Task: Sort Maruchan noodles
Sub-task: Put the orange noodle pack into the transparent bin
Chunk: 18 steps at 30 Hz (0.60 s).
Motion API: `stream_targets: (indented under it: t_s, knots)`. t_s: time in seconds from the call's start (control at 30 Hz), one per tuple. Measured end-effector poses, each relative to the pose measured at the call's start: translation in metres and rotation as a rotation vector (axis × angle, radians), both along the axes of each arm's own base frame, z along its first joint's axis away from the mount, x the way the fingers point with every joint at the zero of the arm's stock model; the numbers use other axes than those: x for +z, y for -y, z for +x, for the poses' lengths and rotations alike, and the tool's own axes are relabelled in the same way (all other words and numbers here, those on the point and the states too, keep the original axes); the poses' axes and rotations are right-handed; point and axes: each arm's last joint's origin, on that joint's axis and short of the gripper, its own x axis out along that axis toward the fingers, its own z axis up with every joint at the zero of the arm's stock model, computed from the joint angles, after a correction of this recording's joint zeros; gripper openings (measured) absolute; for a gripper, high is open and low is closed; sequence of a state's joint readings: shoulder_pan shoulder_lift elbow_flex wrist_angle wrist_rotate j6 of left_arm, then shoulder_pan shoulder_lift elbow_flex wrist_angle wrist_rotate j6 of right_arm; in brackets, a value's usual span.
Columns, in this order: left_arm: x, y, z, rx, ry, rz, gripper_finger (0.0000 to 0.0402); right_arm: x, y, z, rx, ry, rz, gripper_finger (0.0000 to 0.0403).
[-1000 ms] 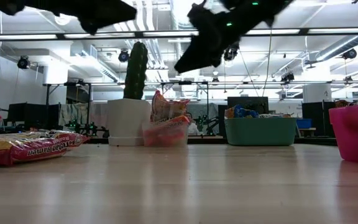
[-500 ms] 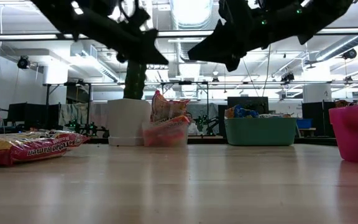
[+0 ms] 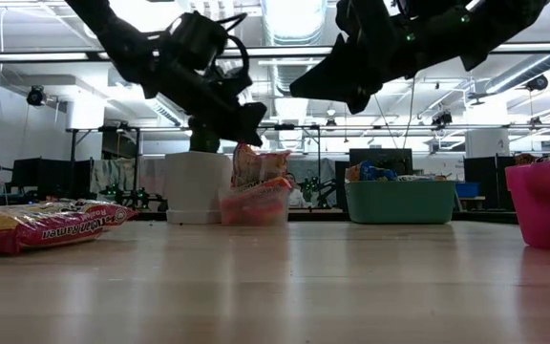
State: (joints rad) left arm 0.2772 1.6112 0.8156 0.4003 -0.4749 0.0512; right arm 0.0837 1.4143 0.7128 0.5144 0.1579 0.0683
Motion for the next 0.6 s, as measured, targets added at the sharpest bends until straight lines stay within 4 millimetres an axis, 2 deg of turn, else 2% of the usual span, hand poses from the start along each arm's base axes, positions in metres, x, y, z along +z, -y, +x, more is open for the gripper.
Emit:
stream_targets:
  t_s: [0.27,0.6]
  knots:
    - [-0.016,-0.002,0.0,0.04,-0.012,-0.072,0.0,-0.001,-0.002,-0.001,0.006,-0.006,-0.001,0.0033]
    - [-0.023,0.0,-0.004,0.071,-0.014,-0.14,0.0,-0.002,-0.005,-0.001,0.015,-0.009,-0.001,0.0034]
